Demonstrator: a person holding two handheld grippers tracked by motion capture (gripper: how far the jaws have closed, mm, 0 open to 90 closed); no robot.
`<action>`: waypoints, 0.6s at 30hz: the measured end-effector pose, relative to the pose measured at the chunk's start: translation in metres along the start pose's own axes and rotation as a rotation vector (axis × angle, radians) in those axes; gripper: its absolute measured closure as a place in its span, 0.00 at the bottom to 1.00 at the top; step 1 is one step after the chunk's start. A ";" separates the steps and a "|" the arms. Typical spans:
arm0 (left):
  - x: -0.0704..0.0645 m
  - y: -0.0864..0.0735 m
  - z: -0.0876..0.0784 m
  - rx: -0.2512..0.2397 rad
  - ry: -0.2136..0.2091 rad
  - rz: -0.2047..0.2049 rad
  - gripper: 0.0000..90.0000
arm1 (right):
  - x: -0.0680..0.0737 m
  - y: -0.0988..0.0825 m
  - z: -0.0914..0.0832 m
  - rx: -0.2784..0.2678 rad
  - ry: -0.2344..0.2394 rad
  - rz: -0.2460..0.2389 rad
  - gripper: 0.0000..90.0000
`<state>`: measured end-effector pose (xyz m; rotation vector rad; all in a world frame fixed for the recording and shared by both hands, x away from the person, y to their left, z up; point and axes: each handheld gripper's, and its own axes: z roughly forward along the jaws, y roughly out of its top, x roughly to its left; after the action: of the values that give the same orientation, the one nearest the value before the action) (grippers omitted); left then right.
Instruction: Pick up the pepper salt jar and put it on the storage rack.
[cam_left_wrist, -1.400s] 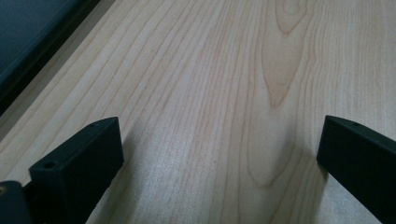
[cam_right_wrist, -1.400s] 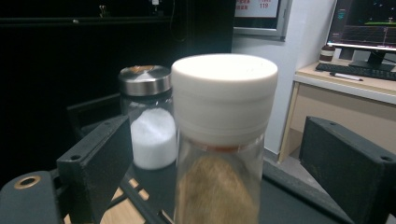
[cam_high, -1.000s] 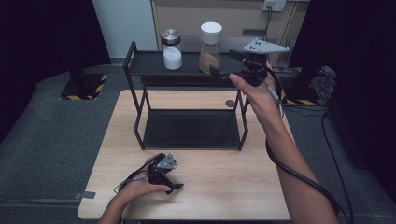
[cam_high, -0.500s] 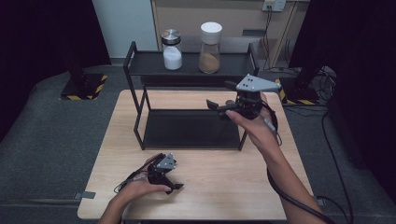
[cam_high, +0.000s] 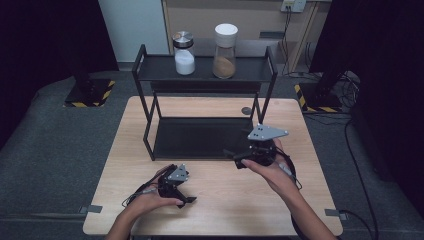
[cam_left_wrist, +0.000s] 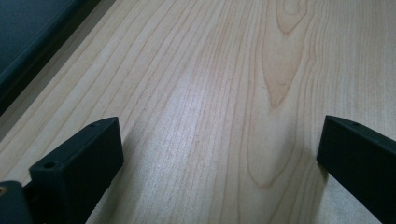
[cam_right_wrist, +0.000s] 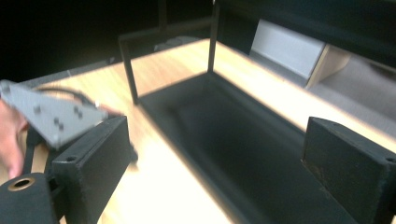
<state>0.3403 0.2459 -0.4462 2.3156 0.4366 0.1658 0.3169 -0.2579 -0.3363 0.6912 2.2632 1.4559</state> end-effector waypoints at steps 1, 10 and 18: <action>0.000 0.000 0.000 0.000 0.000 0.000 0.00 | 0.000 -0.005 0.001 0.010 0.000 0.003 0.10; 0.000 0.000 0.000 0.000 0.000 0.000 0.00 | 0.001 -0.051 0.008 0.139 0.019 0.029 0.10; 0.000 0.000 0.000 0.000 0.001 0.000 0.00 | 0.001 -0.086 0.009 0.274 0.021 0.045 0.10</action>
<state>0.3401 0.2459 -0.4463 2.3154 0.4373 0.1665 0.3037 -0.2803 -0.4185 0.8143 2.5061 1.1869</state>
